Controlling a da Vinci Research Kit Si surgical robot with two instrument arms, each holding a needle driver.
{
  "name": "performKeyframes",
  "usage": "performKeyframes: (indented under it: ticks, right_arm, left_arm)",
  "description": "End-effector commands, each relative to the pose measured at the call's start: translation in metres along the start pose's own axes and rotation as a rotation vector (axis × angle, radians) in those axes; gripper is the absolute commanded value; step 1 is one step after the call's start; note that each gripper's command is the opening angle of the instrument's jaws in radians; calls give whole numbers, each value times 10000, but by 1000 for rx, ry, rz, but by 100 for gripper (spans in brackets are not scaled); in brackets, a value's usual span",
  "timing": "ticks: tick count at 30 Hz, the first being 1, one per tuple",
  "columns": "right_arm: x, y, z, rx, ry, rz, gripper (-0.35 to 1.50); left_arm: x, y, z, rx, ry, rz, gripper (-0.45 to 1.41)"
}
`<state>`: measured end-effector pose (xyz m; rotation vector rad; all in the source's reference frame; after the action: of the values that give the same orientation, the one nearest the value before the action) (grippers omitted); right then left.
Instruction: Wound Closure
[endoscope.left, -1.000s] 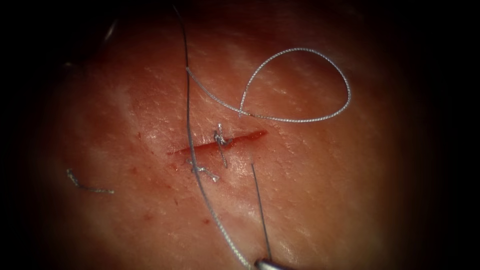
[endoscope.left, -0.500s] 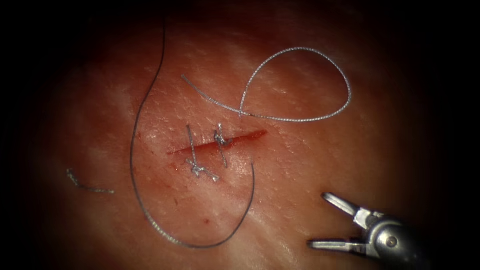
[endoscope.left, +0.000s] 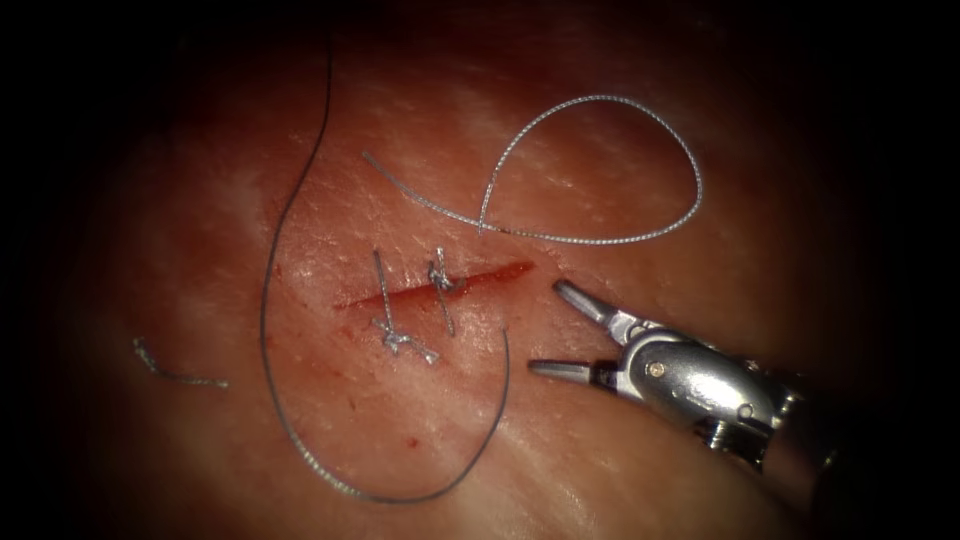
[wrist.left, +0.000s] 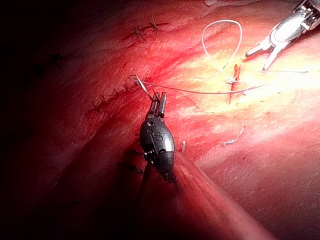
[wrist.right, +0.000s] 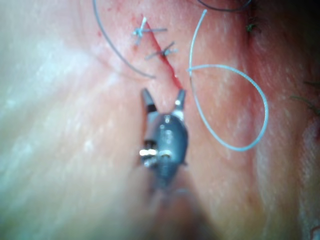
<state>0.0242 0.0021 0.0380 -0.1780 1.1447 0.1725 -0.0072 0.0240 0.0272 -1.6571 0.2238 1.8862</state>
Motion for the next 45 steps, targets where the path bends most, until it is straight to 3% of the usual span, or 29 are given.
performKeyframes:
  ticks: [1, 15, 18, 19, 23, 27, 36, 45]
  right_arm:
    - [-2, -2, 13, 6, 4, -4, 145]
    - [30, -26, 41, 42, 31, -30, 135]
    - [25, -24, 36, 54, 37, -32, -25]
    - [23, -21, 34, 66, 39, -32, -35]
    - [19, -18, 22, 81, 42, -28, -35]
    - [31, -33, -2, 99, 54, -5, -35]
    - [112, -100, -43, 167, 92, -17, -35]
    - [163, -126, -61, 243, 120, -23, -35]
  left_arm:
    - [-5, -1, 7, 1, 2, 1, -45]
    - [-6, 5, 10, -3, 8, 5, -45]
    - [-6, 6, 10, -2, 8, 5, -45]
    - [-6, 6, 10, -1, 8, 5, -45]
    - [-6, 7, 11, -2, 9, 5, -45]
    - [-6, 9, 13, -5, 12, 6, -45]
    - [-7, 10, 13, -5, 12, 1, -45]
    - [-8, 10, 12, -5, 13, 2, -45]
